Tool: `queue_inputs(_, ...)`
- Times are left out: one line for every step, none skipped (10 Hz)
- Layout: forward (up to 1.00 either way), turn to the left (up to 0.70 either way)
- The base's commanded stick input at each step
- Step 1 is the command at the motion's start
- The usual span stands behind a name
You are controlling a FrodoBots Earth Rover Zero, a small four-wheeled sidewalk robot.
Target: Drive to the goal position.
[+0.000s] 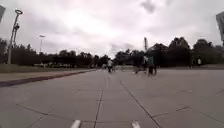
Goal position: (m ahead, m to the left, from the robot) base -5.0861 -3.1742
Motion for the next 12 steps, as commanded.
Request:
queue_inputs(1.00,0.00)
queue_inputs(1.00,0.00)
queue_inputs(1.00,0.00)
queue_inputs(1.00,0.00)
queue_inputs(1.00,0.00)
queue_inputs(1.00,0.00)
queue_inputs(1.00,0.00)
queue_inputs(1.00,0.00)
queue_inputs(1.00,0.00)
queue_inputs(1.00,0.00)
queue_inputs(1.00,0.00)
queue_inputs(1.00,0.00)
